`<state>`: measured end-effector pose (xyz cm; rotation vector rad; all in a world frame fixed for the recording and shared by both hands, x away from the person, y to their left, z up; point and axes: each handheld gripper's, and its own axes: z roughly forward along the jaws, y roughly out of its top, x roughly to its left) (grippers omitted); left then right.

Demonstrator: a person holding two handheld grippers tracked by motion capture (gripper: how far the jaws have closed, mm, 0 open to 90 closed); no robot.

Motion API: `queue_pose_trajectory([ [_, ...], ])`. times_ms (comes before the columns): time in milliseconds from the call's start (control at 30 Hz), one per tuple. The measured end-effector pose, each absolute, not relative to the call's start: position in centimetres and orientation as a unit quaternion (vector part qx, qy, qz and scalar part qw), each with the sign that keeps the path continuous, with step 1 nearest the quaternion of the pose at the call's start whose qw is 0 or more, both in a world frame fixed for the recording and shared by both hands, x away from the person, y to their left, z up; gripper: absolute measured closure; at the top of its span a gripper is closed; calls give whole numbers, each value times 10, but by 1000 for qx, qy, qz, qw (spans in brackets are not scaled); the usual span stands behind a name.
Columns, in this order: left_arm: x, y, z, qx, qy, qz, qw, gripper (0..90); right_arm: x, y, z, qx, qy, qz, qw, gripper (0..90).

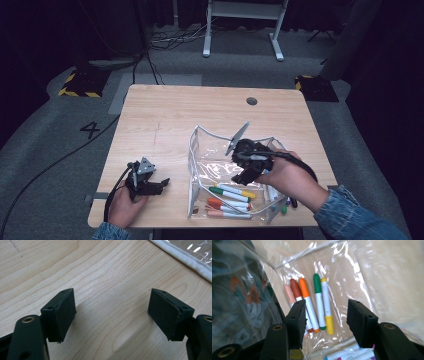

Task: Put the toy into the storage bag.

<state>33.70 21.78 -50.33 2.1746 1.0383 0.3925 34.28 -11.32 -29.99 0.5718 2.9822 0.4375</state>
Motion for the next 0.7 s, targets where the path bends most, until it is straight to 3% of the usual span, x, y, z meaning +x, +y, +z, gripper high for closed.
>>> queue_pose_trajectory([
  [233, 337, 218, -503, 836, 400, 151, 344, 225, 339, -175, -259, 252, 937, 231, 69, 539],
  [500, 336, 218, -503, 836, 402, 149, 343, 224, 339, -235, -254, 310, 903, 284, 85, 519],
  [700, 336, 222, -503, 833, 406, 154, 341, 220, 343, -282, -269, 365, 875, 301, 104, 453],
])
